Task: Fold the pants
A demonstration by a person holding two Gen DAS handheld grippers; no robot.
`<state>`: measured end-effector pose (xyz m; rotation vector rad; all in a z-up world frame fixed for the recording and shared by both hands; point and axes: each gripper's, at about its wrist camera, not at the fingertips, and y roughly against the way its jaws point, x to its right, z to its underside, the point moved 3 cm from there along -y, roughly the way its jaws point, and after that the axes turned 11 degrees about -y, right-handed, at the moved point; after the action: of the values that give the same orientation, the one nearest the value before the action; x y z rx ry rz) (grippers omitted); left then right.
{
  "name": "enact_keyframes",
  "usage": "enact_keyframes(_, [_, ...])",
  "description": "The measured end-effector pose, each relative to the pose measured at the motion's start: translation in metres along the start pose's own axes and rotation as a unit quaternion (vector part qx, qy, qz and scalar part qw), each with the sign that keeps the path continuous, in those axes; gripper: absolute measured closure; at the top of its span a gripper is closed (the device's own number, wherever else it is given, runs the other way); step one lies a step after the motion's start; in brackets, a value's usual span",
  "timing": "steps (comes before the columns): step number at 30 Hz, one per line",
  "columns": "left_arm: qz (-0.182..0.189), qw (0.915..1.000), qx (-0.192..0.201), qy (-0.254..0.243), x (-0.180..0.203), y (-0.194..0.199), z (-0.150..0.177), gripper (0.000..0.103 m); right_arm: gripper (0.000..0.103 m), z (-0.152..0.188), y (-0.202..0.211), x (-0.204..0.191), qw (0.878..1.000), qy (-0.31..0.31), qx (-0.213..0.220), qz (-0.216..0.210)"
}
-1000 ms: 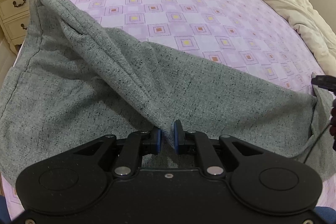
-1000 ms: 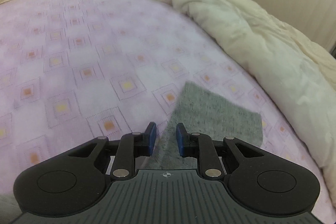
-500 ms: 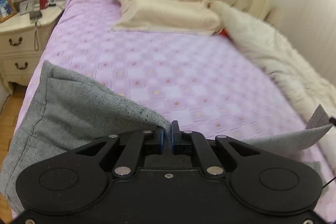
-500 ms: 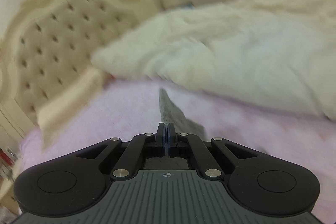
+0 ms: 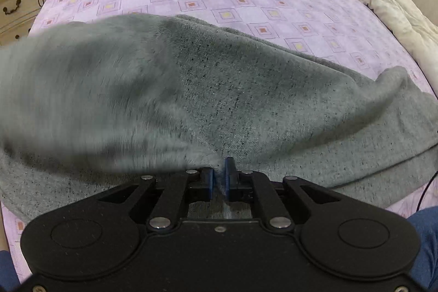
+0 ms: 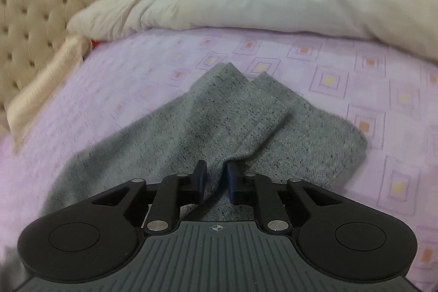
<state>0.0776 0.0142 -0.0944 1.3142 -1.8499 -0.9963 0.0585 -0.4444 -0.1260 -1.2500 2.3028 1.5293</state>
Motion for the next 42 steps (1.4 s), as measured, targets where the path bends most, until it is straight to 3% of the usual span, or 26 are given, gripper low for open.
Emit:
enact_keyframes(5, [-0.001,1.0,-0.001,0.006,-0.005,-0.003,0.003,0.084,0.087,-0.005,-0.004,0.012,0.998,-0.063,0.014,-0.017])
enact_keyframes(9, [0.016,0.9995,0.004,0.028,-0.013,-0.006,0.004,0.062,0.087,-0.006,-0.006,0.016,0.996,-0.087,0.021,-0.027])
enact_keyframes(10, [0.018,0.9992,0.003,0.037,-0.014,-0.007,0.004,0.063,0.087,-0.006,-0.006,0.016,0.996,-0.086,0.021,-0.028])
enact_keyframes(11, [0.018,0.9989,0.003,0.043,-0.017,-0.009,0.003,0.064,0.095,-0.007,-0.006,0.013,0.996,-0.08,0.024,-0.028])
enact_keyframes(12, [0.019,0.9987,0.004,0.046,-0.017,-0.008,0.003,0.076,0.1,-0.008,-0.003,0.008,0.997,-0.066,0.03,-0.025])
enact_keyframes(13, [0.014,0.9986,0.007,0.05,-0.019,-0.007,0.002,0.096,0.1,-0.009,0.002,0.003,0.998,-0.047,0.038,-0.025])
enact_keyframes(17, [0.027,0.9972,0.02,0.067,-0.029,0.007,-0.001,0.098,0.1,-0.027,0.031,-0.032,0.996,0.014,0.071,-0.059])
enact_keyframes(21, [0.028,0.9955,0.066,0.061,-0.034,0.047,-0.01,0.098,0.1,-0.04,0.075,-0.051,0.988,0.046,0.11,-0.095])
enact_keyframes(23, [0.033,0.9938,0.092,0.053,-0.034,0.069,-0.011,0.098,0.1,-0.036,0.085,-0.042,0.989,0.053,0.113,-0.085])
enact_keyframes(25, [0.032,0.9942,0.095,0.039,-0.031,0.078,-0.004,0.098,0.1,-0.025,0.076,-0.021,0.994,0.055,0.087,-0.046])
enact_keyframes(29, [0.03,0.9988,0.031,0.021,-0.025,0.049,0.025,0.098,0.1,0.001,0.03,0.018,0.996,0.065,0.004,0.054])
enact_keyframes(32, [0.027,0.9994,-0.009,0.021,-0.025,0.026,0.041,0.098,0.1,0.004,0.024,0.024,0.997,0.053,0.007,0.054])
enact_keyframes(38, [0.021,0.9997,0.011,0.011,-0.021,0.039,0.032,0.098,0.1,-0.007,0.043,0.002,0.992,0.105,0.063,0.021])
enact_keyframes(40, [0.019,0.9994,0.027,0.007,-0.025,0.047,0.03,0.097,0.1,-0.002,0.034,0.008,0.99,0.12,0.048,0.048])
enact_keyframes(42, [0.017,0.9998,0.013,-0.001,-0.025,0.045,0.04,0.096,0.099,0.009,0.015,0.021,0.988,0.127,0.011,0.087])
